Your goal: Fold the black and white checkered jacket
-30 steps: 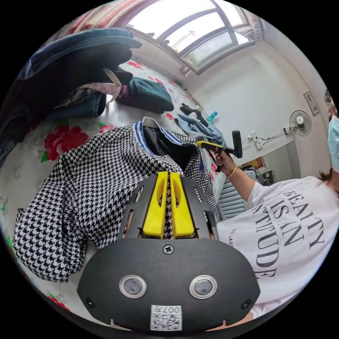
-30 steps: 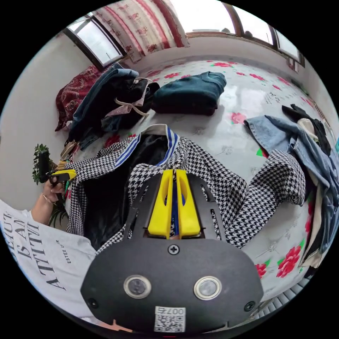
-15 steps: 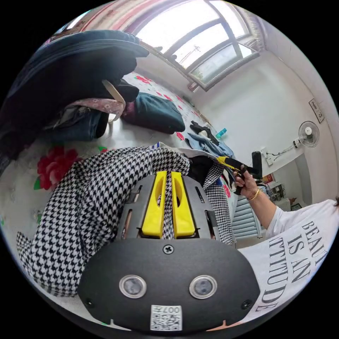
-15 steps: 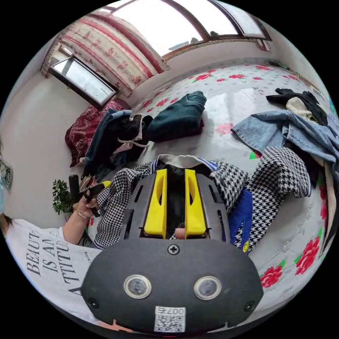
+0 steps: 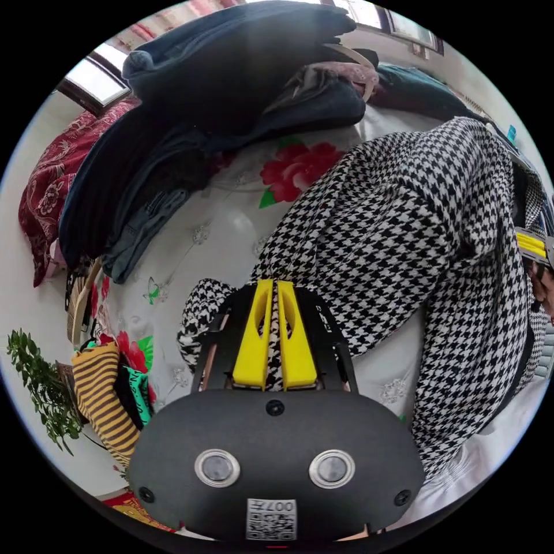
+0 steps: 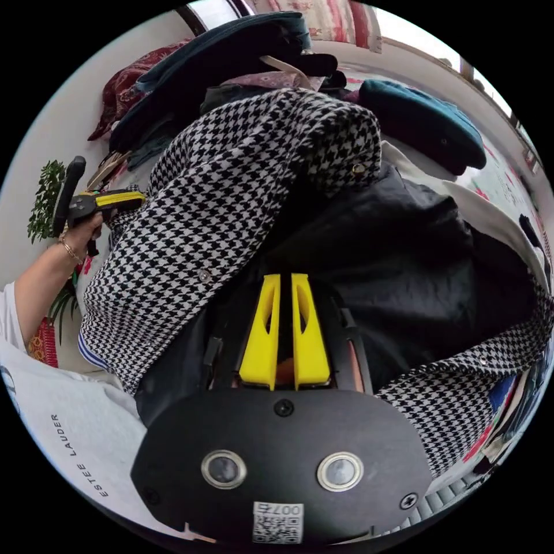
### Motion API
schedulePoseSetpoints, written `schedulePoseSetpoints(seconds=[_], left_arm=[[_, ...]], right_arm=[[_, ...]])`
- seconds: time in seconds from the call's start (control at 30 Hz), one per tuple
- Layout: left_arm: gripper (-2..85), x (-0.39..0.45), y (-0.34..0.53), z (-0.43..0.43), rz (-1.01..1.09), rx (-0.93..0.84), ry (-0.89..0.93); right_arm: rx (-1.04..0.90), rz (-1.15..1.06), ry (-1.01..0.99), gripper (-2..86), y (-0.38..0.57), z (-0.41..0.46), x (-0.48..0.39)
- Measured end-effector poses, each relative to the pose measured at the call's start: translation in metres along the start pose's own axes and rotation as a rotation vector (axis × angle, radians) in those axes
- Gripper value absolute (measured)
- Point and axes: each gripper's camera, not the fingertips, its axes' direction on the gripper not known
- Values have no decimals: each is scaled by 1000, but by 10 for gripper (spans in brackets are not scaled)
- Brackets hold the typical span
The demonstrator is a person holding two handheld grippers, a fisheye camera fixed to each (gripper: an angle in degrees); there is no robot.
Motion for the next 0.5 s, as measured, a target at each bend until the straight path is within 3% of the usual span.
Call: schedulePoseSetpoints(seconds=[0.07,0.17,0.27,0.4,0.5], left_arm=[[-8,-35,-8,8,-69,-66,-40],[-8,-105,9,22,-264,-141,38],[-5,-138,42,23,-334,-147,36],[16,-138,94,0,-348,10,73],[49,-126,151,-33,-416,134,130]], right_arm=[[-36,5,11,10,-15,2,-3],[-66,55,-84,6,-26,-2,2],[84,145,-164,11,-2,-41,8],[271,208,-82,35,93,-110,20],[229,308,42,53,180,-140,48]])
